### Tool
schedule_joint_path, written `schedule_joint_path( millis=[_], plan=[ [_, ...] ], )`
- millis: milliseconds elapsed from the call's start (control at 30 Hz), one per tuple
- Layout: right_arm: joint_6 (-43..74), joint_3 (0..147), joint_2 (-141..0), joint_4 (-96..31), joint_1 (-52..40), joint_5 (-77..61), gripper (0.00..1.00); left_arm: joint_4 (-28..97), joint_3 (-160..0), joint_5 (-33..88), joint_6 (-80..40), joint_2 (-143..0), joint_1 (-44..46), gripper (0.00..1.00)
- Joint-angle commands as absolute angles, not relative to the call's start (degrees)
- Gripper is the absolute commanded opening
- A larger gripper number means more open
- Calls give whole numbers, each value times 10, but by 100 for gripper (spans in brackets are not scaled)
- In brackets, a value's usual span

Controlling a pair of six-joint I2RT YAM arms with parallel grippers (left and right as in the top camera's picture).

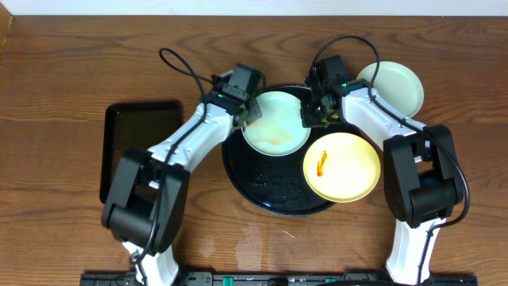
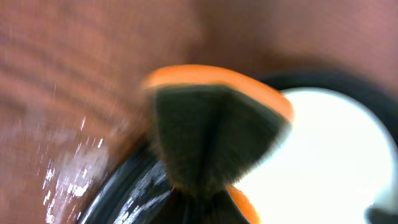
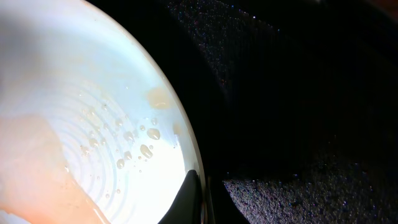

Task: Clean dirty plates on tray and stack at the side
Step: 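Scrub the second pale green plate with the sponge in the left gripper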

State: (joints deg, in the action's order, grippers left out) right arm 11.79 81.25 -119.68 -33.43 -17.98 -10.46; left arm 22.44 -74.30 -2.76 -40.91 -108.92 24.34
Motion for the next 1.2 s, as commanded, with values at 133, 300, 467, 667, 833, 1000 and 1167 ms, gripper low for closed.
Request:
schedule_joint_path(
  millis=[133,300,467,667,833,1000,1167],
  plan=[
    [124,808,-1222,-341,-184,-79,1,178,-756,106,-391,-1079,247,7],
    [124,808,-1222,-340,-184,-79,1,155,-755,108,-391,-1115,271,7],
    [124,808,-1222,-342,-184,-80,1,133,-755,109,-391,-1163,281,7],
    [124,808,-1222,-345,-184,-79,1,136,-756,83,-391,-1190,262,7],
    [124,808,-1222,-350,-184,-79,1,157,-756,43,-379,-1170,222,7],
    [123,808,-1222,-350,-184,-76,1,170,-756,-41,-336,-1143,196,8],
    [123,808,-1222,-351,-184,-73,1,173,-756,-48,-305,-1100,190,7]
  ],
)
